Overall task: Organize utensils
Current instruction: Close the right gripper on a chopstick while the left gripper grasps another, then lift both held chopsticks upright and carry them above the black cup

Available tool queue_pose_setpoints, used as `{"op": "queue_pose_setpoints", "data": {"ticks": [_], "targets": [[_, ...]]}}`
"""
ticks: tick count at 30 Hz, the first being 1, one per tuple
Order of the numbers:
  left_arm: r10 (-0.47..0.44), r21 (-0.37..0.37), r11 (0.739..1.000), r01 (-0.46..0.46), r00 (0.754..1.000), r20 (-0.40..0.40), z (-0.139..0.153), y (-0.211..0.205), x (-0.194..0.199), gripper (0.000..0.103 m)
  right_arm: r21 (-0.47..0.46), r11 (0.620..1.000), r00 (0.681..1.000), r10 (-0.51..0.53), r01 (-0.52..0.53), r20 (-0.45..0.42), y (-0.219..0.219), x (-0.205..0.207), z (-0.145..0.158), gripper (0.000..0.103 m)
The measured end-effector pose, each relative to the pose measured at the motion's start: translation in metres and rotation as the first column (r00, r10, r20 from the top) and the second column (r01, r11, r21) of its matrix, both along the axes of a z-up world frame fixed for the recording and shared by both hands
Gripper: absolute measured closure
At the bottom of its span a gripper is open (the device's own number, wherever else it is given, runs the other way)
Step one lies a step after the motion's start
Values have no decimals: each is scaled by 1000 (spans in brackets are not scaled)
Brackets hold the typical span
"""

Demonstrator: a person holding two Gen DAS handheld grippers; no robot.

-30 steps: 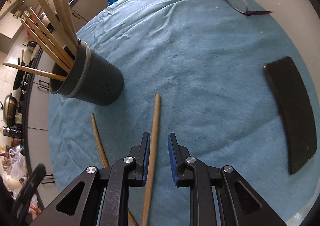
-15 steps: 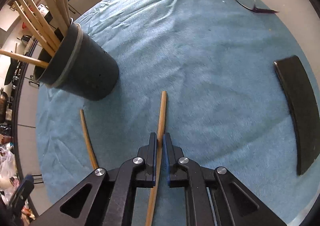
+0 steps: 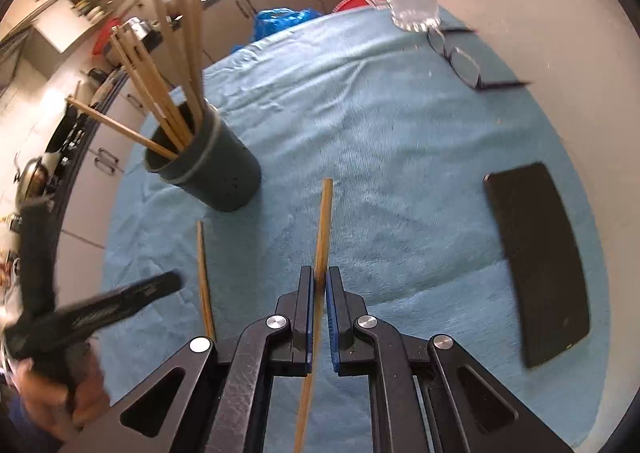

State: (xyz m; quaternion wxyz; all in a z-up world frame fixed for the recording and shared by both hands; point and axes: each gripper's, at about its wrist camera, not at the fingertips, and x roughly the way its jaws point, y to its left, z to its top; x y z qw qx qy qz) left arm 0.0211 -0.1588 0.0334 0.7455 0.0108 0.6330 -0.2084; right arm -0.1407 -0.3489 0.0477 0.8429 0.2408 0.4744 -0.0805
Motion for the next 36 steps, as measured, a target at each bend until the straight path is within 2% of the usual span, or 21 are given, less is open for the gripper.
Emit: {"op": "queue_pose_setpoints", "data": {"ticks": [2,4,6,8,11,13,17,21,28,32,36], "targets": [[7,23,1000,-7,1000,-13,-8,-11,4,73,6,1000,1000,16,-16,14,-5,-3,5,96],[19,61,998,-18,1000,-12,-14,-19,6,76,11,999,999,33,-33,34,-12,-6,12,96],[13,91,996,-15,1000,24,-14,-26,5,83,15,999,998,45,-46,54,-18,-10,17,96],[21,98,995,-24,999,33,-14,-28,3,96,24,998,996,55,-56,69,-22,-12,20,96],[36,67,997,-39,998,45,-12,-25,-7,97,45,996,994,68,-72,87,-26,-12,23,96],[41,51,998,-45,996,84,-4,-20,-17,97,56,995,991,79,-85,105,-28,-12,26,96],[75,-7,997,-75,981,180,31,-5,-42,97,56,991,983,113,-122,145,-27,-13,36,97],[135,-34,991,-131,948,287,71,10,-72,97,28,984,964,165,-175,210,-21,-16,54,97],[241,-79,970,-228,894,377,114,42,-97,97,-51,960,917,278,-275,286,-5,-18,76,97],[240,-89,971,-223,877,416,133,47,-105,97,-62,954,906,297,-292,302,1,-17,78,97],[214,-102,977,-188,877,431,144,54,-102,97,-49,963,910,266,-264,320,6,-19,80,97]]}}
